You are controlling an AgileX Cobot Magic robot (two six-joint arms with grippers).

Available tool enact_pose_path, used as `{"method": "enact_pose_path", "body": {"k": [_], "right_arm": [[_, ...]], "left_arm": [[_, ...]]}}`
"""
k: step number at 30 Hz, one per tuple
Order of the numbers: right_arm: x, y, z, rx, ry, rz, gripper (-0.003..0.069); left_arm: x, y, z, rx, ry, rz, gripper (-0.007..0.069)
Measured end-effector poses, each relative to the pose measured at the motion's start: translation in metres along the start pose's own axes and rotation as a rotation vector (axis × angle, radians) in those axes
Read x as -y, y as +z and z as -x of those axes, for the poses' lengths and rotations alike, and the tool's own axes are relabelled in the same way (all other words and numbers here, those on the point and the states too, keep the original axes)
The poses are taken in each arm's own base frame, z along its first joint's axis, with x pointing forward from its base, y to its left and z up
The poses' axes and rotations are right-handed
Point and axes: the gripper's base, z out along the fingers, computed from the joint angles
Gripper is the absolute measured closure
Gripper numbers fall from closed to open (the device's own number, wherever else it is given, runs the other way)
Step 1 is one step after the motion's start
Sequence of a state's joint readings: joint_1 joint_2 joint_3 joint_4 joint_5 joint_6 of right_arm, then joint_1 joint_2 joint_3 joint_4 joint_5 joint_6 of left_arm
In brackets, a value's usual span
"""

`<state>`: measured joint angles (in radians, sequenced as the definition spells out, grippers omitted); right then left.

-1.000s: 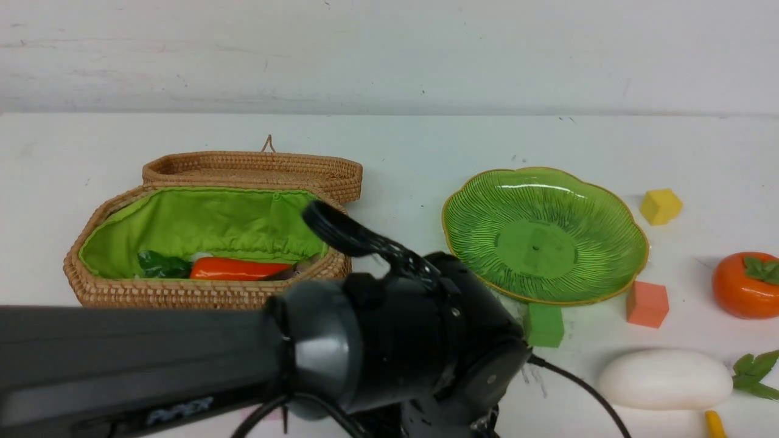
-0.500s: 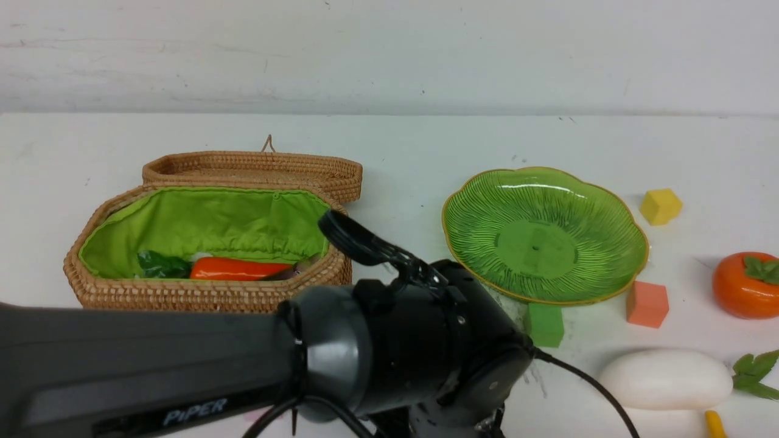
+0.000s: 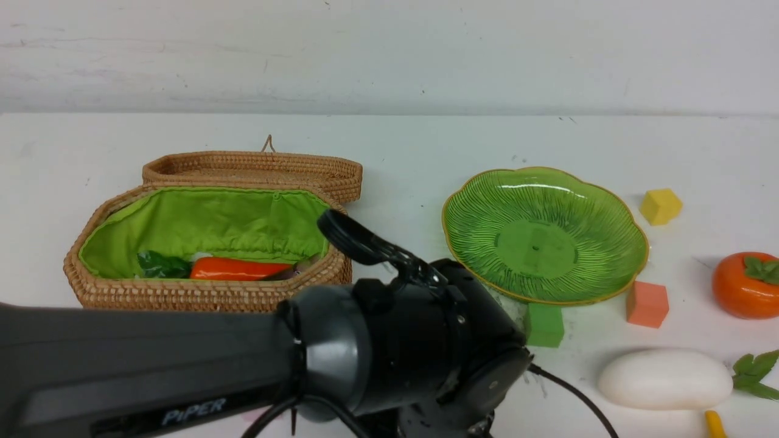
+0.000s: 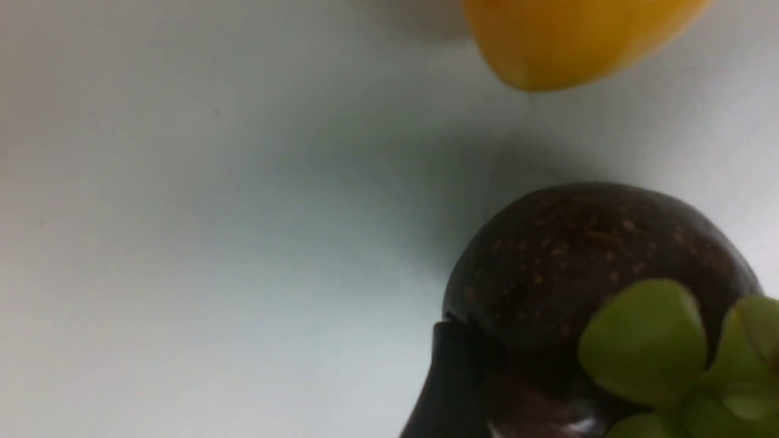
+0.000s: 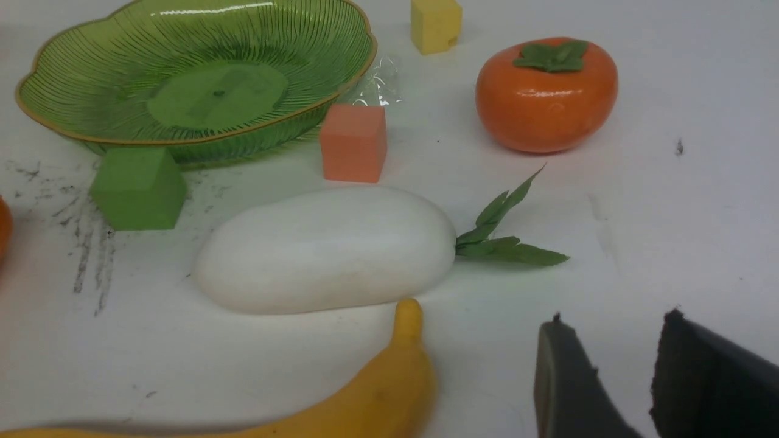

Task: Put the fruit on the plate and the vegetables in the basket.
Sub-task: Grab a mangosteen with your left arm and put it on the plate on the right

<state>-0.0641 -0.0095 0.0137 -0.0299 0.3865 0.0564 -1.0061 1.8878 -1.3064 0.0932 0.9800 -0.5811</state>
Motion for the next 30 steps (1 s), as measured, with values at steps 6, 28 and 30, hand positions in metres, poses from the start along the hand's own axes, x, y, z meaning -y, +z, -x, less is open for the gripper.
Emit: {"method": "enact_pose_path", "body": {"k": [6,28,30], "right_arm": [[0.0,0.0,0.0,0.0,0.0,0.0,0.0417],[0.0,0.0,0.0,0.0,0.0,0.0,0.0417],[0.0,0.0,0.0,0.0,0.0,0.0,0.0417]], "left_arm": [[-0.002,-0.006,-0.004,-0.028,0.022,0.005,0.0082],[-0.006,-0.061,-0.009,0.078,0.067,-0.089,0.0082],[-0.005,-0.074,0.0,0.136,0.079,-0.084,0.0082]]}}
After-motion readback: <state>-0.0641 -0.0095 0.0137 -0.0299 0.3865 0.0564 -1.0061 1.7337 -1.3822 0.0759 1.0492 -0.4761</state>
